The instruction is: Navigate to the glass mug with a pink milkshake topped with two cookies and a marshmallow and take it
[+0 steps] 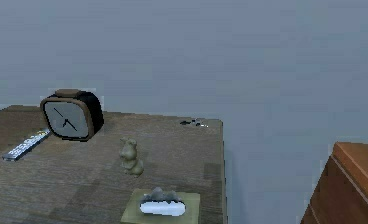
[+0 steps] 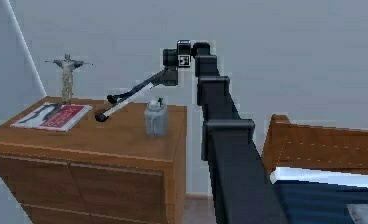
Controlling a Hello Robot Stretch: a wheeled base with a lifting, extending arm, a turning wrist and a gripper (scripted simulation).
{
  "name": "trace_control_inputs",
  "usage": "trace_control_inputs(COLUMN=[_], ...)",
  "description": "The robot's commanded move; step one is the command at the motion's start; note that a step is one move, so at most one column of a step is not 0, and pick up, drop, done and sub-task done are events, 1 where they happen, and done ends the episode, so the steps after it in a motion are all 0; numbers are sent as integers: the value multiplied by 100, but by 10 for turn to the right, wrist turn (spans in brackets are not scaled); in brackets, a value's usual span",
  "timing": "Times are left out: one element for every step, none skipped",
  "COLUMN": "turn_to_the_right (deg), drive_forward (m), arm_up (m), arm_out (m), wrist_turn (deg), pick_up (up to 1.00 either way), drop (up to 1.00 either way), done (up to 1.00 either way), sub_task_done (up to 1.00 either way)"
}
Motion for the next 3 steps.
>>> trace_control_inputs(turn_to_the_right=[0, 0, 0], drive_forward=[0, 0, 0], arm_up=[0, 0, -22], arm_out=[0, 0, 0], wrist_turn=[450, 120, 0], pick_up=[0, 0, 0], drop=[0, 0, 0], done=[0, 0, 0], sub_task_done=[0, 0, 0])
